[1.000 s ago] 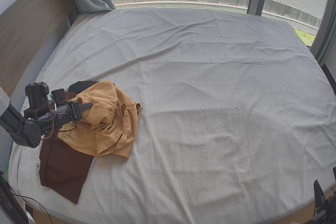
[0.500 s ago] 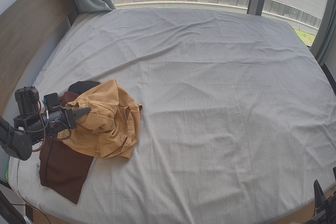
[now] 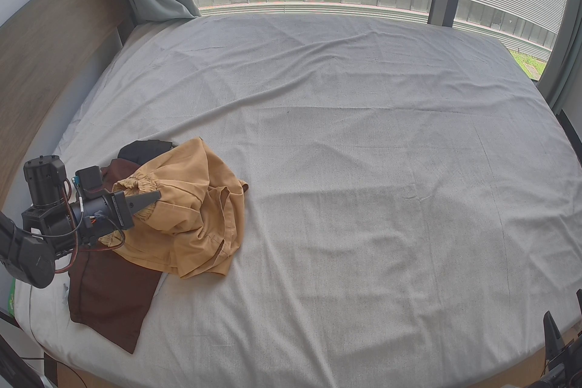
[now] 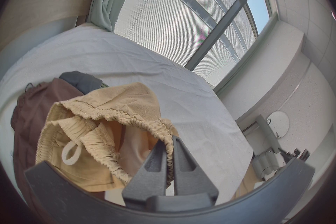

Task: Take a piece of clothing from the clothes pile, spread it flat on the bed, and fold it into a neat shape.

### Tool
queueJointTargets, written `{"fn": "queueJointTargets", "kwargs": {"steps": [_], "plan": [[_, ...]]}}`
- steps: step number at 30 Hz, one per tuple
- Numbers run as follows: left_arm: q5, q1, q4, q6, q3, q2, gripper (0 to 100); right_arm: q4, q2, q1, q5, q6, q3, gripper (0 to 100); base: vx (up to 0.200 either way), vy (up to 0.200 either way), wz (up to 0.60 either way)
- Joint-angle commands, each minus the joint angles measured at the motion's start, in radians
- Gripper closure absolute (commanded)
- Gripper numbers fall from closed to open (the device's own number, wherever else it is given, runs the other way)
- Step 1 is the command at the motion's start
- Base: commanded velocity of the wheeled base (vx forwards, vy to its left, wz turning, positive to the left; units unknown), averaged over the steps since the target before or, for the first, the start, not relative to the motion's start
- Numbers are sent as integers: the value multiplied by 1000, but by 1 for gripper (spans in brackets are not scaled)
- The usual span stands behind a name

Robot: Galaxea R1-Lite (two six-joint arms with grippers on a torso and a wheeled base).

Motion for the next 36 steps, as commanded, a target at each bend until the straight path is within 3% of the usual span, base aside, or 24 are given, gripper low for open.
{"fn": "queueJointTargets", "kwargs": {"steps": [1, 9, 12, 15, 16, 17, 19, 25, 36], "plan": [[5, -37, -4, -119, 10, -42, 100, 0, -16, 0, -1, 1, 18, 0, 0, 0, 0], [49, -80, -17, -262, 2, -74, 100, 0, -16, 0, 1, 1, 18, 0, 0, 0, 0], [83, -118, -61, -362, 2, -94, 100, 0, -16, 0, 1, 1, 18, 0, 0, 0, 0], [143, -155, -129, -483, -1, -103, 100, 0, -16, 0, 1, 1, 18, 0, 0, 0, 0], [143, -155, -129, -483, -1, -103, 100, 0, -16, 0, 1, 1, 18, 0, 0, 0, 0], [209, -187, -195, -558, 1, -102, 100, 0, -16, 0, 1, 1, 18, 0, 0, 0, 0], [258, -211, -234, -595, 2, -97, 100, 0, -16, 0, 1, 1, 18, 0, 0, 0, 0], [394, -289, -285, -665, 1, -100, 100, 0, -16, 0, 1, 1, 18, 0, 0, 0, 0], [543, -419, -326, -748, -27, -103, 100, 0, -16, 0, 1, 1, 18, 0, 0, 0, 0]]}}
